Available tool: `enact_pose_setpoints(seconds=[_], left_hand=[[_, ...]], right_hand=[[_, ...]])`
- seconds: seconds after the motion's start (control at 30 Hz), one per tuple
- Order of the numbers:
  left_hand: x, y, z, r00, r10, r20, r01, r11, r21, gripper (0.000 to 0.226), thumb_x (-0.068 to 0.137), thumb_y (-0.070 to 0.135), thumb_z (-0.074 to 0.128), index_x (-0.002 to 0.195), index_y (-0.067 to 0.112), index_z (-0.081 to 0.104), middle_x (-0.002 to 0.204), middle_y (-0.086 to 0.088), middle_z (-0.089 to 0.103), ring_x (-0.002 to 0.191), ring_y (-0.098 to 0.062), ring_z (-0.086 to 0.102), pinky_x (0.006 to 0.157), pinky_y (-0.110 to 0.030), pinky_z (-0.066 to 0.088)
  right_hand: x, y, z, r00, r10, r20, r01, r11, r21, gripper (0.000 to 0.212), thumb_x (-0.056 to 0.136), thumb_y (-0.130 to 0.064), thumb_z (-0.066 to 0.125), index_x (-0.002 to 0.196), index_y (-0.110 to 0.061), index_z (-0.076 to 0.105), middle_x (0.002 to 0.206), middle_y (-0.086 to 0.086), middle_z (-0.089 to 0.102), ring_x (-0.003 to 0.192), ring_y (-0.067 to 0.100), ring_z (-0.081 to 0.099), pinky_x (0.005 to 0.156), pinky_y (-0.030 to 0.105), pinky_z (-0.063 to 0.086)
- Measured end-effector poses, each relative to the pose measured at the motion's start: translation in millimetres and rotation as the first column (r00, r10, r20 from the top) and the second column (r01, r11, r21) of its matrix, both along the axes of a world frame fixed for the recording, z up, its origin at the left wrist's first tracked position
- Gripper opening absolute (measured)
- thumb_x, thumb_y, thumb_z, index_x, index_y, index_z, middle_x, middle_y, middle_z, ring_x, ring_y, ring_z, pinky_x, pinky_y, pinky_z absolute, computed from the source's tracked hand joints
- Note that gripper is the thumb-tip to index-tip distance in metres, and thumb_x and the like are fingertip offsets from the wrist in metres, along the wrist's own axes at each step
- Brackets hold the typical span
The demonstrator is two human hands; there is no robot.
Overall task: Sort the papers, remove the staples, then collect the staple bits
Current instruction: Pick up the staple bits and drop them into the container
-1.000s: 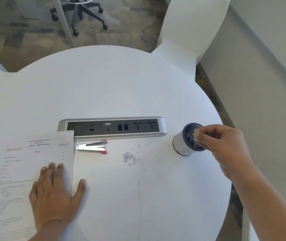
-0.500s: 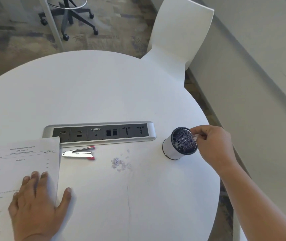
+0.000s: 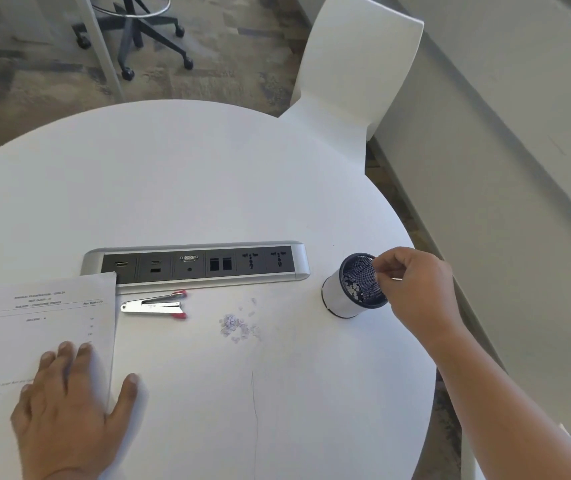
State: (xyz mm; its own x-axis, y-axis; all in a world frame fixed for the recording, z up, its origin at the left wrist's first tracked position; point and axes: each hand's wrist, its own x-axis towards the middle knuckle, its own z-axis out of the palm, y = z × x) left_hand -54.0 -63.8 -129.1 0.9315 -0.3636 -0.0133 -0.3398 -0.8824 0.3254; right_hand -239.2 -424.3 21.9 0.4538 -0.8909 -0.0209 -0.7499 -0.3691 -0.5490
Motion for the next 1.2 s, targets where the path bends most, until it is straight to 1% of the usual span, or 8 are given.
enact_pose_setpoints(seconds=[0.13, 0.33, 0.5, 0.73, 0.83, 1.0, 1.1, 1.2], left_hand=[[-1.8, -1.6, 3.3, 1.0, 0.001, 0.009, -0.001, 1.0, -0.014, 0.091, 0.067, 0.065, 0.042, 0.137, 0.007, 0.048, 0.151, -0.021, 0.043, 0.143, -0.042, 0.036, 0.112, -0.061, 0.027], [-0.5, -1.5, 3.7, 1.0, -0.004, -0.007, 0.004, 1.0, 0.008, 0.091, 0.068, 0.066, 0.042, 0.138, 0.007, 0.048, 0.151, -0.02, 0.043, 0.143, -0.041, 0.035, 0.112, -0.062, 0.027], [-1.9, -0.7, 3.8, 1.0, -0.013, 0.015, 0.013, 1.0, 0.0, 0.091, 0.069, 0.065, 0.043, 0.138, 0.006, 0.047, 0.15, -0.023, 0.042, 0.142, -0.043, 0.035, 0.111, -0.063, 0.028], [-5.2, -2.0, -1.0, 0.996, -0.006, 0.087, 0.01, 0.999, -0.048, 0.089, 0.07, 0.062, 0.047, 0.137, 0.004, 0.049, 0.149, -0.023, 0.044, 0.143, -0.043, 0.036, 0.114, -0.061, 0.027], [-4.1, -2.3, -1.0, 0.997, -0.005, 0.076, 0.008, 0.999, -0.038, 0.089, 0.07, 0.063, 0.046, 0.137, 0.005, 0.049, 0.149, -0.022, 0.044, 0.143, -0.043, 0.036, 0.114, -0.061, 0.027], [-3.6, -1.9, 0.6, 0.998, -0.015, 0.059, 0.016, 1.0, -0.02, 0.09, 0.069, 0.064, 0.045, 0.138, 0.005, 0.049, 0.15, -0.021, 0.044, 0.144, -0.041, 0.035, 0.113, -0.061, 0.027], [-3.3, -1.6, 1.6, 0.998, -0.019, 0.062, 0.02, 1.0, -0.016, 0.09, 0.07, 0.064, 0.045, 0.138, 0.005, 0.049, 0.15, -0.021, 0.044, 0.143, -0.041, 0.036, 0.112, -0.061, 0.028], [-3.6, -1.8, 3.0, 0.997, -0.02, 0.069, 0.022, 1.0, -0.019, 0.089, 0.07, 0.063, 0.045, 0.137, 0.004, 0.05, 0.149, -0.022, 0.045, 0.142, -0.043, 0.037, 0.111, -0.061, 0.03]], right_hand=[[1.4, -1.2, -2.7, 1.0, 0.001, -0.007, -0.001, 1.0, -0.023, 0.02, 0.08, -0.001, 0.066, 0.08, -0.02, 0.073, 0.079, -0.005, 0.071, 0.075, 0.011, 0.068, 0.065, 0.027, 0.054], [3.6, -2.9, -2.4, 0.996, 0.063, -0.057, -0.061, 0.998, 0.024, 0.035, 0.084, 0.008, 0.053, 0.101, -0.014, 0.075, 0.09, -0.001, 0.074, 0.086, 0.012, 0.069, 0.08, 0.025, 0.054], [4.5, -3.3, 0.8, 0.996, 0.052, -0.069, -0.051, 0.998, 0.026, 0.024, 0.081, 0.003, 0.062, 0.087, -0.017, 0.074, 0.079, -0.008, 0.071, 0.078, 0.008, 0.068, 0.068, 0.023, 0.054], [3.6, -5.4, 2.2, 0.997, 0.037, -0.067, -0.036, 0.999, 0.015, 0.018, 0.08, -0.004, 0.066, 0.081, -0.021, 0.07, 0.072, -0.011, 0.068, 0.071, 0.007, 0.066, 0.06, 0.024, 0.053], [4.3, -6.5, 1.4, 1.0, 0.02, -0.016, -0.018, 0.997, 0.077, 0.025, 0.082, 0.003, 0.059, 0.086, -0.019, 0.069, 0.076, -0.007, 0.071, 0.074, 0.011, 0.07, 0.065, 0.024, 0.056], [7.4, -6.3, 2.7, 1.0, 0.025, 0.004, -0.025, 0.993, 0.119, 0.04, 0.076, 0.015, 0.05, 0.086, -0.019, 0.068, 0.083, -0.001, 0.071, 0.078, 0.011, 0.068, 0.061, 0.003, 0.047], [7.9, -6.2, 1.6, 1.0, 0.016, -0.001, -0.016, 0.992, 0.122, 0.039, 0.075, 0.014, 0.054, 0.086, -0.02, 0.069, 0.08, -0.002, 0.068, 0.071, 0.009, 0.062, 0.06, 0.004, 0.048], [7.2, -6.3, 2.0, 0.999, 0.018, -0.032, -0.014, 0.993, 0.118, 0.032, 0.073, 0.008, 0.069, 0.088, -0.02, 0.07, 0.077, -0.004, 0.066, 0.068, 0.01, 0.061, 0.06, 0.009, 0.048]])
